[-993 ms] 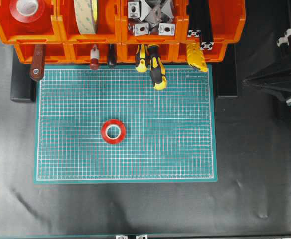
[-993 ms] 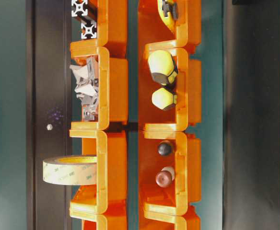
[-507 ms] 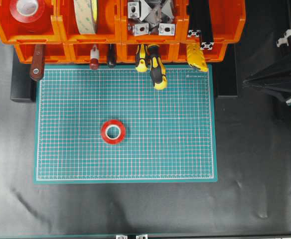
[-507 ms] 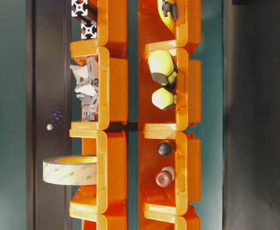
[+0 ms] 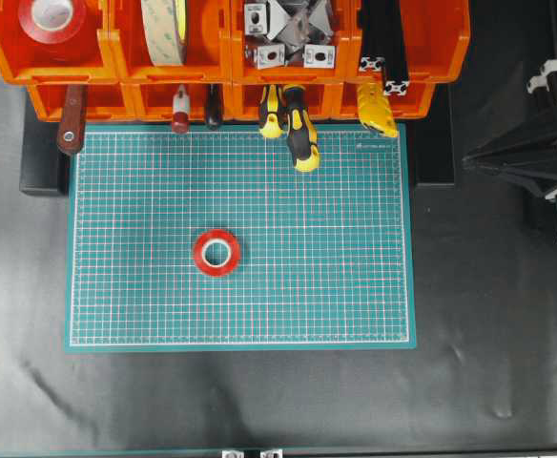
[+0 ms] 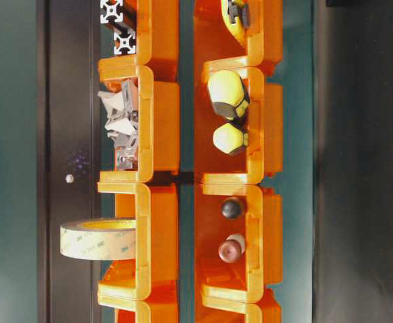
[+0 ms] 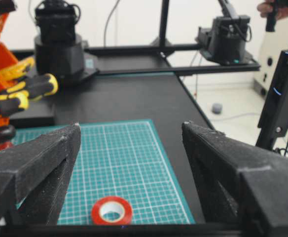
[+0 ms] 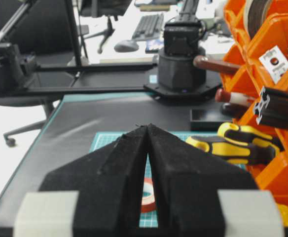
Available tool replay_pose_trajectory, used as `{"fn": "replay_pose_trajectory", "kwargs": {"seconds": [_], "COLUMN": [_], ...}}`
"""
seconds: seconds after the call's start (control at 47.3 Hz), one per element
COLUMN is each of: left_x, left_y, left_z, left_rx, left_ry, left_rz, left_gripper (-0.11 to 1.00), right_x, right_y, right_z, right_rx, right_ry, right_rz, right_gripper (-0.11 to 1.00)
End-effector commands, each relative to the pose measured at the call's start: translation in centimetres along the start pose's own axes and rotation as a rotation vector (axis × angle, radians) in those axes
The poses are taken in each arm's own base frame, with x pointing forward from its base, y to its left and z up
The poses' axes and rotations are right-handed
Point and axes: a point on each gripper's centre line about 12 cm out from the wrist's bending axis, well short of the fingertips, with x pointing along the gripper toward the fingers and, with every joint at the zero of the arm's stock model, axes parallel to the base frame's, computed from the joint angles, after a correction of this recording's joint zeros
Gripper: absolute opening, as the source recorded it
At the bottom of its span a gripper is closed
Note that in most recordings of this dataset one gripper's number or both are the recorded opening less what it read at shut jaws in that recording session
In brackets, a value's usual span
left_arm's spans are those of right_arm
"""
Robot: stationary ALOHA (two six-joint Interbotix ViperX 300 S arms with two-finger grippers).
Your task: Pick vinyl tape from container rack with left arm.
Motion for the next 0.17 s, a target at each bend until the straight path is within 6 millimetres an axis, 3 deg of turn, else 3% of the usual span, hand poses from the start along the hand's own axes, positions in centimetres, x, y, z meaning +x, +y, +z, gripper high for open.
{"fn": "replay_pose_trajectory", "kwargs": {"seconds": [0.0,0.148], "left_x": [0.18,0.24], "left_y": [0.03,0.03], "left_z": [0.43,0.23], "left_rx": [-0.001,-0.001], "left_ry": [-0.005,0.003], "left_rz": [0.003,0.003], "left_gripper": [0.79,0.79], "right_x": [0.24,0.24], "right_y": [0.05,0.05], "right_z": [0.29,0.29], "right_rx": [0.000,-0.003], "right_ry": [0.000,0.000], "right_rz": [0.002,0.002], "right_gripper": [0.01,0.01]}}
